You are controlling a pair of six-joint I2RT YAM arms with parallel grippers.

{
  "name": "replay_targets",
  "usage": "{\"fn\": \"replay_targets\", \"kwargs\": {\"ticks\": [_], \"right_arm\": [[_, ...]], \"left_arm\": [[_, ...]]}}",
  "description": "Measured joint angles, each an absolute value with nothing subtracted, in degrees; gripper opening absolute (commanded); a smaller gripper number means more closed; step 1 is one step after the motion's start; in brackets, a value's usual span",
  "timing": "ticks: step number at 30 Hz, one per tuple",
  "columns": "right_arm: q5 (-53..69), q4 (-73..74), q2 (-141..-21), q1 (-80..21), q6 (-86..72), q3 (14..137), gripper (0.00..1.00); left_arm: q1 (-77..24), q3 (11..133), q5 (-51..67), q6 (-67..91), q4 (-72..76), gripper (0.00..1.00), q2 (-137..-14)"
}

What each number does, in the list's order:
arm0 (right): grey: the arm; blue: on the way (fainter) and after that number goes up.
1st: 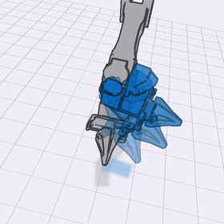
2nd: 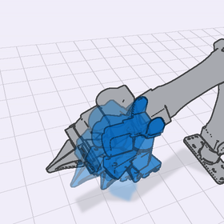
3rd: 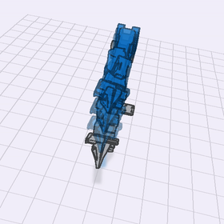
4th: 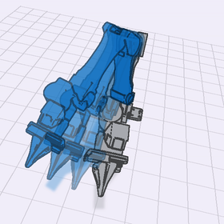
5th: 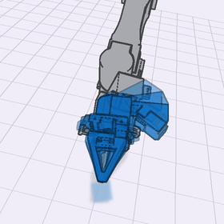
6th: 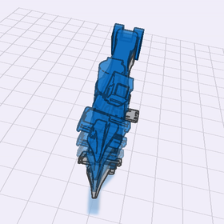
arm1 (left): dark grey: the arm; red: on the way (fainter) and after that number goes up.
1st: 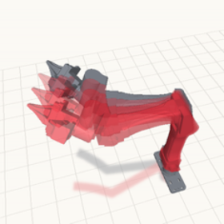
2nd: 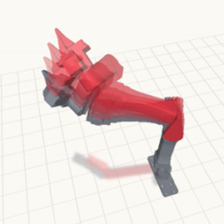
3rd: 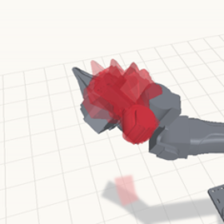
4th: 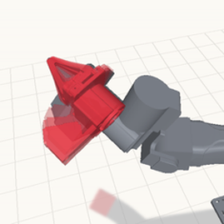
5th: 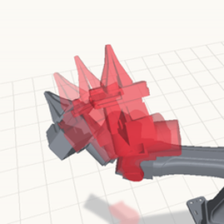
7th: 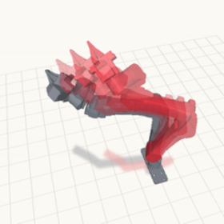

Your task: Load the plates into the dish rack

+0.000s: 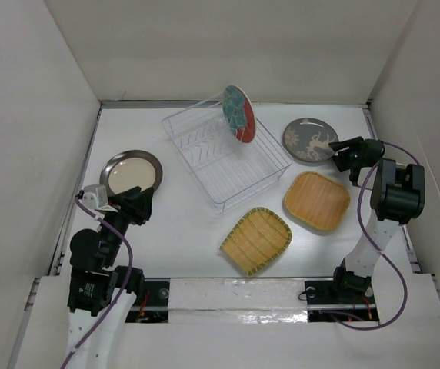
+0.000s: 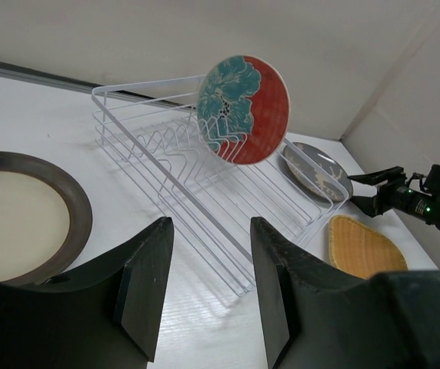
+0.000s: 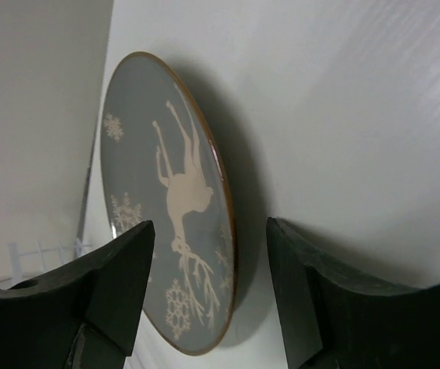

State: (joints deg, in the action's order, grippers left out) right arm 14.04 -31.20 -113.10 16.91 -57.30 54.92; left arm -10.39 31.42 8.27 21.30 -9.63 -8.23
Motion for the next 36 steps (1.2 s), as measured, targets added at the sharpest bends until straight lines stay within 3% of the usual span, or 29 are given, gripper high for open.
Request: {"fn": "replay_targets", "kwargs": {"ticks": [7, 8, 10, 11, 18, 26, 31, 36], "right_arm": [[20.32, -33.43, -119.52, 16.91, -59.61, 60.31, 0.48], [20.99, -33.61, -120.25, 16.88, -59.86, 60.90, 0.33], [21.50, -33.41, -121.36, 16.88, -60.12, 61.60, 0.18], [21.56, -33.36, -121.86, 16.86, -60.34, 61.63, 0.00], [18.61, -35.79, -117.34, 16.05, -63.66, 56.86, 0.00], [7.25, -28.14, -99.13, 13.85, -59.66, 53.06, 0.00], [1.48, -23.77, -87.96, 6.59, -49.17, 60.93, 0.00], [0.64, -19.88, -86.67, -4.82, -36.40, 75.37, 0.00]], "left_arm": [[-10.39, 31.44, 7.84, 21.30, -9.76, 0.41, -8.05], [-10.39, 31.44, 7.68, 21.30, -9.78, 0.41, -8.05], [-10.39, 31.44, 7.42, 21.30, -9.85, 0.41, -8.05], [-10.39, 31.44, 7.27, 21.30, -9.89, 0.40, -8.05], [-10.39, 31.44, 7.05, 21.30, -10.11, 0.40, -8.12], [-10.39, 31.44, 7.05, 21.28, -10.09, 0.39, -8.47], [-10.39, 31.44, 7.05, 21.26, -10.13, 0.38, -9.26], [-10.39, 31.44, 7.07, 21.26, -10.11, 0.37, -9.26]]}}
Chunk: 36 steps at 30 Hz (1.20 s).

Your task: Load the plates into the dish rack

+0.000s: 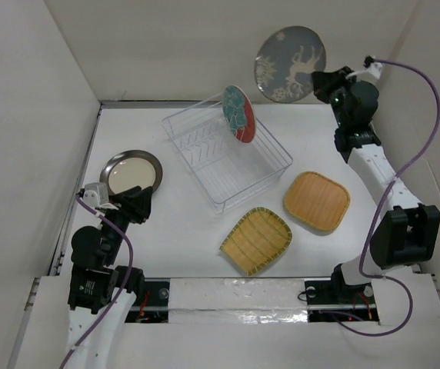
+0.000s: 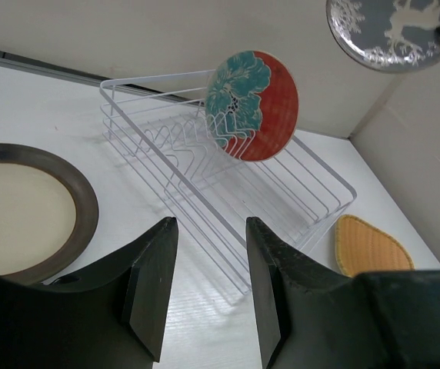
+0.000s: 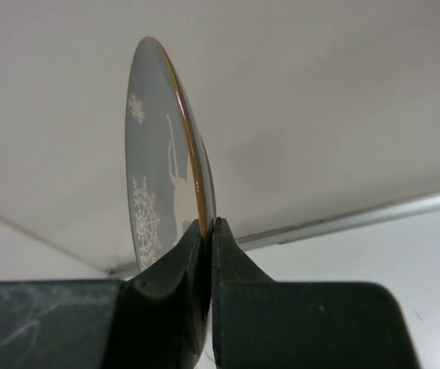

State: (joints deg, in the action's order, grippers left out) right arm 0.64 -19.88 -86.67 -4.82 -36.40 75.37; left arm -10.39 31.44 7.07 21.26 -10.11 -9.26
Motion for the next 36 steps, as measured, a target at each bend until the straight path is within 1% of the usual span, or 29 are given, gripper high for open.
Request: {"fn": "replay_targets", "kwargs": {"ticks": [3, 7, 12, 16, 20, 25, 36], "right_arm": [[-0.62, -15.22, -88.99, -11.77, -28.97, 84.60, 0.00], [-3.27, -7.44, -95.09, -19.70, -19.84, 96.05, 0.00], [-9.43, 3.25, -104.47, -24.80, -10.50, 107.72, 0.00], [-15.68, 9.30, -111.31, -27.16, -4.38, 113.58, 0.00], [-20.80, 11.62, -114.98, -29.10, 1.19, 114.76, 0.00], [-25.63, 11.92, -116.27, -32.05, 7.22, 114.76, 0.00], [-34.26, 0.75, -117.97, -36.12, 18.98, 110.72, 0.00]], "left_arm": [[-10.39, 31.44, 7.07, 21.26, -10.13, 0.37, -9.28], [-10.39, 31.44, 7.07, 21.26, -10.13, 0.36, -9.28], [-10.39, 31.44, 7.07, 21.26, -10.11, 0.36, -9.28], [-10.39, 31.44, 7.07, 21.26, -10.13, 0.36, -9.28], [-10.39, 31.44, 7.07, 21.26, -10.11, 0.36, -9.37], [-10.39, 31.44, 7.07, 21.26, -10.13, 0.36, -9.74], [-10.39, 31.44, 7.07, 21.26, -10.11, 0.36, -10.33]]}}
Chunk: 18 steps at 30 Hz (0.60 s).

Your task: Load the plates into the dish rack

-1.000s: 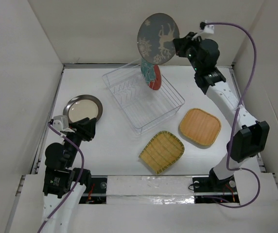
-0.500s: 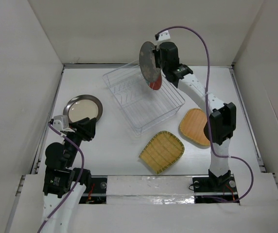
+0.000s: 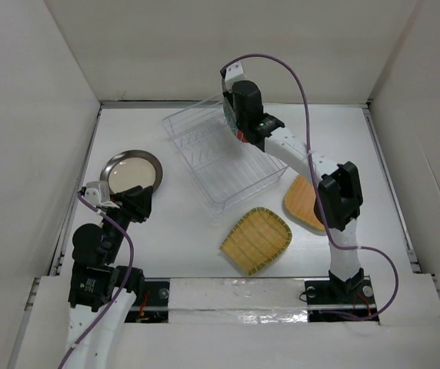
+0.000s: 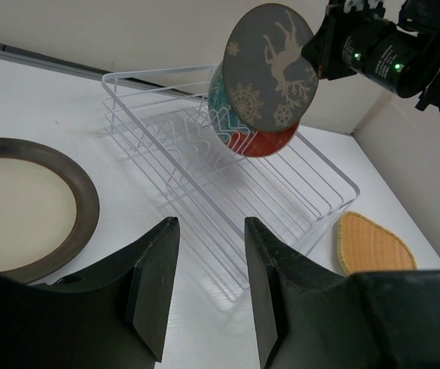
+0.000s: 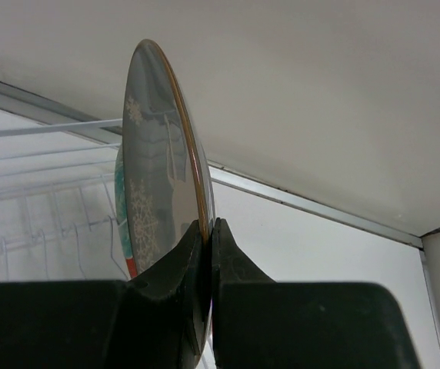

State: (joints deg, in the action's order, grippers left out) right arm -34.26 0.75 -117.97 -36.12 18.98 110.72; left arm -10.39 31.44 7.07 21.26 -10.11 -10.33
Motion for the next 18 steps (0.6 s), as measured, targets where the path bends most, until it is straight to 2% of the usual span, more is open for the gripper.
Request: {"fn": "replay_targets", "kwargs": {"ticks": [11, 18], "right_arm": [[-33.54, -0.49, -119.81, -36.40, 18.15, 106.50, 0.00], [-28.71, -0.38, -119.90, -34.09, 7.40, 102.87, 0.00]], "left_arm": [[-10.39, 31.44, 7.07, 21.26, -10.13, 0.36, -10.35], [-10.39, 31.44, 7.07, 21.26, -10.11, 0.36, -10.35]]}}
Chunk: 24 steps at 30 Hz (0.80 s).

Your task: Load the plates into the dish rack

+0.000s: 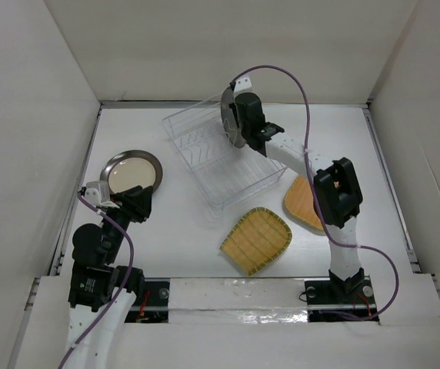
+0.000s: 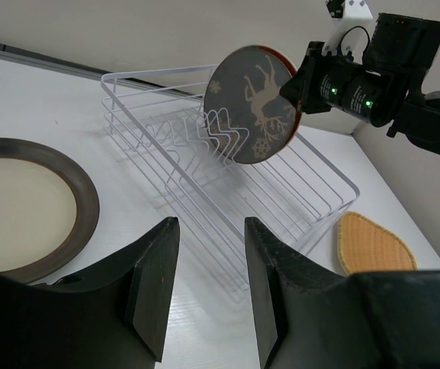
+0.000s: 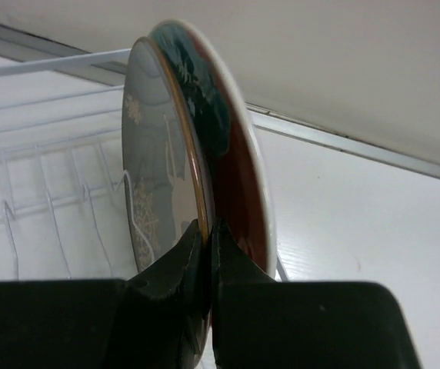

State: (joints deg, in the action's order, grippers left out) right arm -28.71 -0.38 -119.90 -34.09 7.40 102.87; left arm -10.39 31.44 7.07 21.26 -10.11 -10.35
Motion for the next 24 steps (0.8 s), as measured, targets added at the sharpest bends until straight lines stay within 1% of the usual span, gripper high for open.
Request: {"fn": "replay_targets", "kwargs": {"ticks": [1, 2, 4, 5, 7, 8, 11, 13, 16, 17, 18, 19, 20, 22, 23, 24], "right_arm": [[-27.92, -0.47, -119.87, -33.28, 5.72, 102.61, 0.00], [-26.96, -0.47, -119.87, -32.49, 4.19, 102.48, 0.13], [-24.75, -0.54, -119.87, -30.87, -0.45, 102.26, 0.30], [-24.12, -0.60, -119.87, -30.39, -2.66, 102.24, 0.45], [-22.83, -0.86, -119.83, -30.11, -5.89, 102.13, 0.58], [-22.48, -0.95, -119.68, -30.24, -6.94, 101.93, 0.66], [-21.28, -0.97, -118.28, -30.44, -9.32, 100.40, 0.73], [-19.57, -1.06, -115.57, -30.35, -10.83, 97.91, 0.76], [-17.23, -1.78, -110.30, -29.89, -12.49, 92.90, 0.77], [-16.03, -2.07, -107.22, -29.47, -13.28, 90.21, 0.76], [-14.94, -2.33, -103.90, -28.91, -14.39, 87.33, 0.58], [-14.15, -3.05, -100.22, -28.36, -15.44, 84.40, 0.33], [-13.63, -5.19, -96.18, -27.59, -16.71, 80.68, 0.00], [-13.69, -8.95, -86.48, -25.91, -20.82, 71.50, 0.00], [-14.37, -10.72, -81.89, -25.08, -22.55, 66.85, 0.00], [-15.16, -12.64, -76.40, -24.01, -24.93, 61.12, 0.00]], "left_arm": [[-10.39, 31.44, 7.07, 21.26, -10.11, 0.36, -10.35], [-10.39, 31.44, 7.07, 21.26, -10.13, 0.36, -10.35], [-10.39, 31.44, 7.07, 21.26, -10.11, 0.36, -10.35], [-10.39, 31.44, 7.07, 21.26, -10.11, 0.36, -10.35], [-10.39, 31.44, 7.07, 21.26, -10.13, 0.36, -10.35], [-10.39, 31.44, 7.07, 21.26, -10.11, 0.36, -10.35], [-10.39, 31.44, 7.07, 21.26, -10.11, 0.36, -10.35], [-10.39, 31.44, 7.09, 21.26, -10.11, 0.36, -10.35], [-10.39, 31.44, 7.18, 21.26, -10.11, 0.36, -10.33], [-10.39, 31.44, 7.25, 21.26, -10.11, 0.36, -10.33], [-10.39, 31.44, 7.29, 21.26, -10.11, 0.36, -10.28], [-10.39, 31.44, 7.33, 21.26, -10.13, 0.36, -10.22], [-10.39, 31.44, 7.35, 21.28, -10.13, 0.35, -10.04], [-10.39, 31.44, 7.49, 21.28, -10.09, 0.29, -9.47], [-10.39, 31.44, 7.55, 21.28, -10.09, 0.24, -9.06], [-10.39, 31.44, 7.51, 21.34, -10.09, 0.20, -8.62]]}}
